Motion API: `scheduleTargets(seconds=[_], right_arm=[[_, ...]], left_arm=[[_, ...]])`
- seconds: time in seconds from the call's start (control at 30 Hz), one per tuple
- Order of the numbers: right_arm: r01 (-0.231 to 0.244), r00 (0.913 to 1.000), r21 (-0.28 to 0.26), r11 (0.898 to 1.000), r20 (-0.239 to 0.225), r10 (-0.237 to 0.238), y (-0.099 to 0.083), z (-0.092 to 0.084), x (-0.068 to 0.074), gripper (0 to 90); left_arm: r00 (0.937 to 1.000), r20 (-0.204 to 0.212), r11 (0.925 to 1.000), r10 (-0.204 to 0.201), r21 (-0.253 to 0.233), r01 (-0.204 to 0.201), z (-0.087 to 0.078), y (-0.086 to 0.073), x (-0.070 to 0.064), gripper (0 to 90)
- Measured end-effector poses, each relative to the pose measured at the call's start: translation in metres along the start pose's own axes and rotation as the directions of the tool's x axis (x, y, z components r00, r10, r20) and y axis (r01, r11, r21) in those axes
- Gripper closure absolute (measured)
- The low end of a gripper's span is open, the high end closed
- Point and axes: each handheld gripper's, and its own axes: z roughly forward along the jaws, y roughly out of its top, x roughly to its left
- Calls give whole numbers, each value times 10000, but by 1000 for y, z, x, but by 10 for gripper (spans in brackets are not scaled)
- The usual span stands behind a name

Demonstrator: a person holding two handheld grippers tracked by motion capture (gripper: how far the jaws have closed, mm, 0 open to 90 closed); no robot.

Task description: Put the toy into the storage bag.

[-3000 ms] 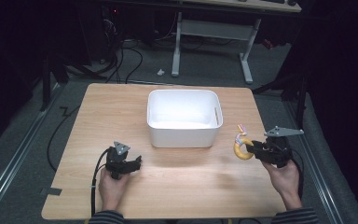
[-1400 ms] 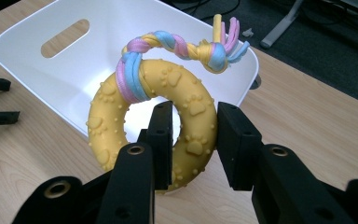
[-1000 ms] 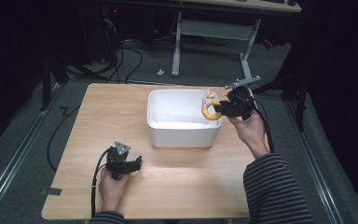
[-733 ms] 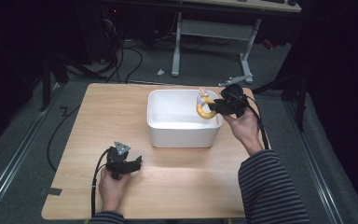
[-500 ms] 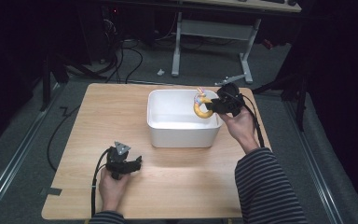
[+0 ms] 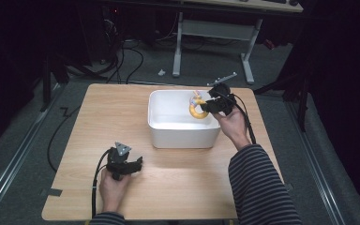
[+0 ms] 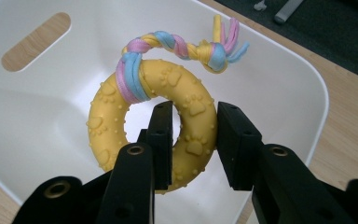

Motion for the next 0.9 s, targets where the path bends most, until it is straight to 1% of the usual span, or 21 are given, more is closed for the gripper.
scheduleTargets(seconds=[0.03,0.1,0.2,0.23,0.5,0.6,0.63,0.73,0.9], right_arm=[[4,10000,135,9999,75,-5,1,5,0,680],[24,10000,168,9999,81,-25,1,7,-1,680],[-65,9999,253,9997,98,63,2,12,-1,680],[-98,9999,369,9993,75,95,2,15,-1,680],[-73,9999,673,9977,122,64,3,22,-1,680],[-121,9999,677,9976,75,116,3,23,-1,680],[-10,9998,769,9970,180,-4,3,24,0,680],[47,9996,881,9961,261,-70,3,26,1,680],[27,9997,1142,9935,250,-56,3,35,1,680]], left_arm=[[10000,1,10000,1,0,-1,0,0,0,221],[10000,2,10000,5,3,-5,0,0,0,221],[10000,1,10000,3,1,-3,0,0,0,221],[10000,1,10000,3,2,-3,0,0,0,221],[10000,22,10000,-20,-9,20,0,0,0,223],[10000,24,10000,-18,-9,18,0,0,0,223],[10000,21,10000,-19,-10,19,0,0,0,223],[10000,20,10000,-17,-10,17,0,0,0,223],[10000,19,10000,-16,-8,16,0,0,0,223]])
